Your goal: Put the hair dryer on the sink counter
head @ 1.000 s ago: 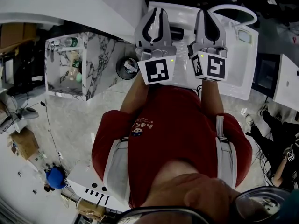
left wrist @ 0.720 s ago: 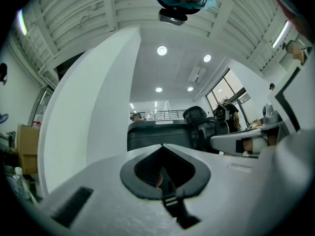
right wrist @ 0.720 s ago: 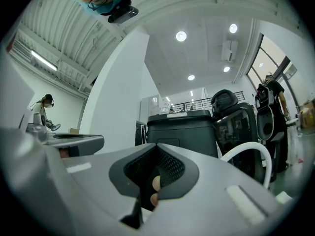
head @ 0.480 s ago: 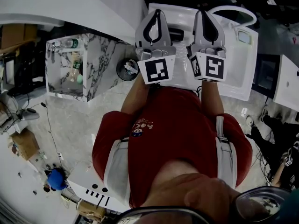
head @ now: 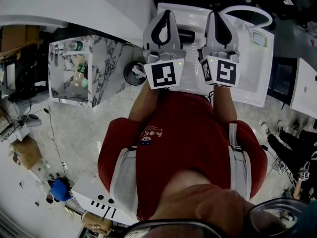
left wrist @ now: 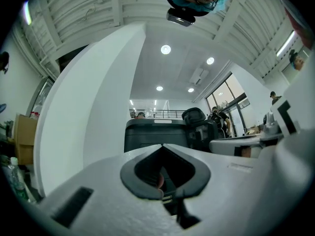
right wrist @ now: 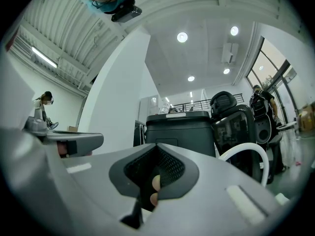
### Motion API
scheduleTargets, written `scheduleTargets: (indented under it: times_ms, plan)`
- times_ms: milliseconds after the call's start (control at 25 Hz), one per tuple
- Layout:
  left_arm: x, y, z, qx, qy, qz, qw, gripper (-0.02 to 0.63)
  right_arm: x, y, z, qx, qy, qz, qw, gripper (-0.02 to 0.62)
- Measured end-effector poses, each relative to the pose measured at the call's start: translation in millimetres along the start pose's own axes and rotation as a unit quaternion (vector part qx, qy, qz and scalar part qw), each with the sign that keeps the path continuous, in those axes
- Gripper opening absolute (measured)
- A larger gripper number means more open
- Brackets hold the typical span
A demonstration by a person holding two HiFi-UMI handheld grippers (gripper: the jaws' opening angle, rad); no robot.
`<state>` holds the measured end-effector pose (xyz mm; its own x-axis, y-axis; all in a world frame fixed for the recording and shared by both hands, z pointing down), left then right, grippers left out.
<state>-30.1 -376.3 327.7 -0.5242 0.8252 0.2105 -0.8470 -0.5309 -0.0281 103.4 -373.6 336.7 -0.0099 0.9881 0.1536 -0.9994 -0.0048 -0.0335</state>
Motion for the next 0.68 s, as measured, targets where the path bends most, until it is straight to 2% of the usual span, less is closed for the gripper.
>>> scheduleTargets:
  times_ms: [680]
  plan:
    - [-1.7, -6.0, 2.4, 0.002, 0.0, 0.009, 1.0, 0.003, 4.0, -6.0, 4.5, 0.0, 0.001, -0.003, 1.0, 0.002]
Point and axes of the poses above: the fingertips, and each gripper's own axes: x backward along the fingers, y to its left, z out of its underside, the point moved 3 cm from there along x, backward along the fingers, and after that the axes turned 12 degrees about z, right-handed, at the moved point
